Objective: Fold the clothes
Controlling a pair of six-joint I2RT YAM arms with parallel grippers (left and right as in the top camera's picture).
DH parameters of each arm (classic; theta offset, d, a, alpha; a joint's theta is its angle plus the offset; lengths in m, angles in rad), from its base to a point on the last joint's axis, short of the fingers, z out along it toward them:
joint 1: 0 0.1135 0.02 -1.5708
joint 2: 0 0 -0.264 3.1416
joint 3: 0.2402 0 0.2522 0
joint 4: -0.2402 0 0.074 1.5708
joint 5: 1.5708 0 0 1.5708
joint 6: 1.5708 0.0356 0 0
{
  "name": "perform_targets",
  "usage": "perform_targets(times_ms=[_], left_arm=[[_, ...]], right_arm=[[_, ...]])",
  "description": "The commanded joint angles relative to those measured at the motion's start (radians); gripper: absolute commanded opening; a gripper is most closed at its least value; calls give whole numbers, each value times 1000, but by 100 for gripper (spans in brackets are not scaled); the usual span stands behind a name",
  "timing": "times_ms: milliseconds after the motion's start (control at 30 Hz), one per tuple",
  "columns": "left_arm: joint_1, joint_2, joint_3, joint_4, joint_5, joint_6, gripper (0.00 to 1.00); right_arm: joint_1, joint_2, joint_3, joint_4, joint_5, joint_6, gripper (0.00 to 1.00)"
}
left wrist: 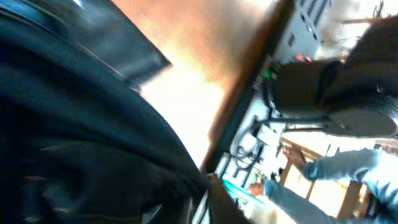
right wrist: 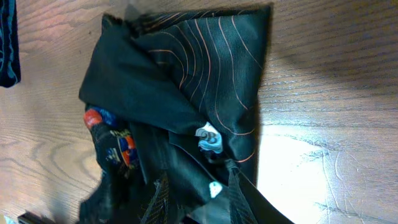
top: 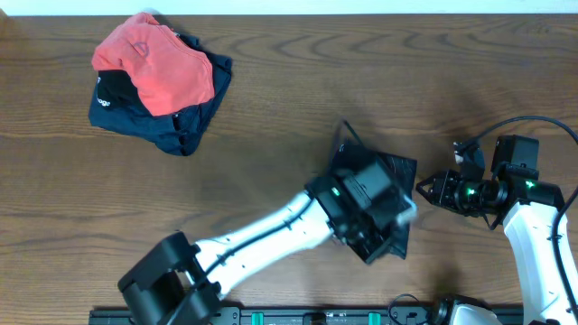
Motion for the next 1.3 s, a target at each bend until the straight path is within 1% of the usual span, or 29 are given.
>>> perform_targets(times_ms=[0, 67, 100, 167, 200, 233, 300, 400, 433, 467, 500, 633, 700, 767, 867, 967, 1000, 1033, 1100, 1133, 1167, 1233, 1267], left_arm=[[-51, 22, 10, -8, -31, -18, 36], [-60, 19, 10, -13, -84, -18, 38], [-57, 15, 10, -15, -103, -18, 43], [-32, 2, 12, -22, -117, -22, 49], [-15, -6, 13, -25, -116, -23, 57], [8, -15, 15, -33, -117, -26, 59], [58, -33, 16, -54, -127, -26, 60], [164, -51, 16, -107, -213, -35, 60], [202, -51, 15, -122, -249, -37, 63], [235, -49, 12, -126, -267, -37, 68], [267, -44, 8, -123, -274, -36, 70], [358, 12, -17, -73, -269, -37, 74], [379, 54, -24, -46, -267, -37, 76], [399, 100, -24, -10, -229, -37, 79], [435, 155, -24, 44, -198, -45, 80], [474, 193, -24, 76, -178, -89, 80], [484, 201, -24, 83, -159, -90, 79], [492, 206, -25, 92, -135, -89, 75], [500, 206, -24, 110, -91, -89, 58], [501, 203, -24, 125, -58, -89, 47], [502, 201, -24, 145, -21, -89, 38], [502, 196, -23, 171, 39, -90, 26], [502, 192, -22, 183, 68, -90, 23]], right_arm=[[8, -10, 16, 0, -11, -18, 31], [8, -10, 16, -2, -10, -18, 31], [8, -10, 16, -5, -10, -18, 31], [8, -10, 16, -6, -11, -18, 31], [8, -10, 16, -7, -10, -18, 31], [8, -10, 16, -8, -10, -18, 31], [8, -10, 16, -8, -11, -18, 31], [8, -10, 16, -9, -7, -17, 31], [8, -10, 16, -8, -5, -18, 31], [8, -10, 16, -8, -3, -18, 31], [8, -10, 16, -8, -3, -18, 31], [8, -10, 16, -5, -3, -17, 31], [8, -10, 16, -5, -3, -18, 31], [8, -10, 16, -6, -3, -18, 32], [8, -10, 16, -6, -3, -18, 31], [8, -10, 16, -10, -3, -18, 32], [8, -10, 16, -11, -3, -18, 31], [8, -10, 16, -13, -3, -18, 31], [8, -10, 16, -13, 8, -18, 31], [8, -10, 16, -13, 12, -18, 31], [8, -10, 16, -13, 14, -18, 32], [8, -10, 16, -13, 14, -18, 32], [8, -10, 16, -12, 15, -18, 32]])
